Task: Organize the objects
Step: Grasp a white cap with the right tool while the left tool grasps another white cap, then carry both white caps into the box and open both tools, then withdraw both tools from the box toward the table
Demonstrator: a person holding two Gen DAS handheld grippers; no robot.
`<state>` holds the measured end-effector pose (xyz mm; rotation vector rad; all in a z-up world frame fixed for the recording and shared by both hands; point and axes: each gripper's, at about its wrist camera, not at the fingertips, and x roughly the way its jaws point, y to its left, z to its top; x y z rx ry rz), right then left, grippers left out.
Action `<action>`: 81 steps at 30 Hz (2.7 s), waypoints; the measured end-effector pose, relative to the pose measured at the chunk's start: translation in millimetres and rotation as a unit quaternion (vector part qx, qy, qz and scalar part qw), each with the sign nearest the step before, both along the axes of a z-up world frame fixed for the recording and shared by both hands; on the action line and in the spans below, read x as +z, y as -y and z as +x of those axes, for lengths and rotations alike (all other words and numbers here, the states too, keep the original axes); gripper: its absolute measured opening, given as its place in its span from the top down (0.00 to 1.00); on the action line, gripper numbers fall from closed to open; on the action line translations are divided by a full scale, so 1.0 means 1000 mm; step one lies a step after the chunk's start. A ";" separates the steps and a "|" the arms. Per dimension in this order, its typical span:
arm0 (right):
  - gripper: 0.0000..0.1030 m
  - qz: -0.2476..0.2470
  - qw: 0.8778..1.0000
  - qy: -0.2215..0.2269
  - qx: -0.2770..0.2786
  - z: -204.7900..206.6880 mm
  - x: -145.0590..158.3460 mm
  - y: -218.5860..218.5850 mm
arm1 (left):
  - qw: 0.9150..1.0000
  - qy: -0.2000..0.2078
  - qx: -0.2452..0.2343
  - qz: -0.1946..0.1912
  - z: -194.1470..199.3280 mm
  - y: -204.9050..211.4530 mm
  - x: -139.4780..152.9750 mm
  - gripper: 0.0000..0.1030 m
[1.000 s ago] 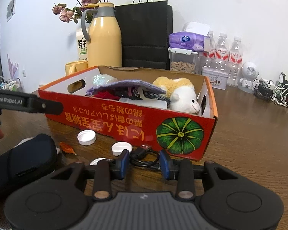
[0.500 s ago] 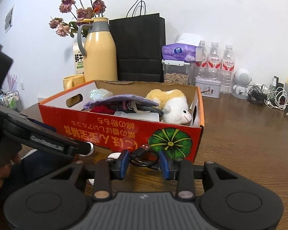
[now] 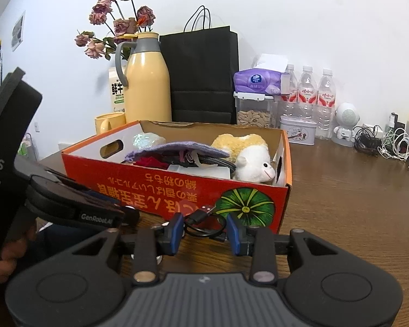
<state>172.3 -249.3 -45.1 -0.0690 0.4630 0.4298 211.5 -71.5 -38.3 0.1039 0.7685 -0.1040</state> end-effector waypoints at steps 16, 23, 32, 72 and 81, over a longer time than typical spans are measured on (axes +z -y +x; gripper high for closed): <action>0.68 0.002 1.000 0.009 0.004 -0.004 0.001 -0.001 | 0.999 0.040 -0.002 -0.035 -0.025 -0.013 0.019 0.71; 0.68 0.008 1.000 0.027 0.009 -0.017 0.005 -0.001 | 0.997 0.066 -0.001 -0.049 -0.040 -0.023 0.037 0.71; 0.68 0.027 0.996 0.083 0.015 -0.026 0.036 -0.004 | 0.991 0.118 -0.001 -0.059 -0.040 -0.030 0.068 0.71; 0.03 0.008 0.997 0.064 -0.036 0.082 0.039 -0.047 | 0.977 0.180 0.094 -0.072 0.042 -0.061 0.057 0.00; 0.00 0.007 0.997 0.050 -0.051 0.086 0.035 -0.043 | 0.977 0.172 0.102 -0.075 0.042 -0.064 0.058 0.00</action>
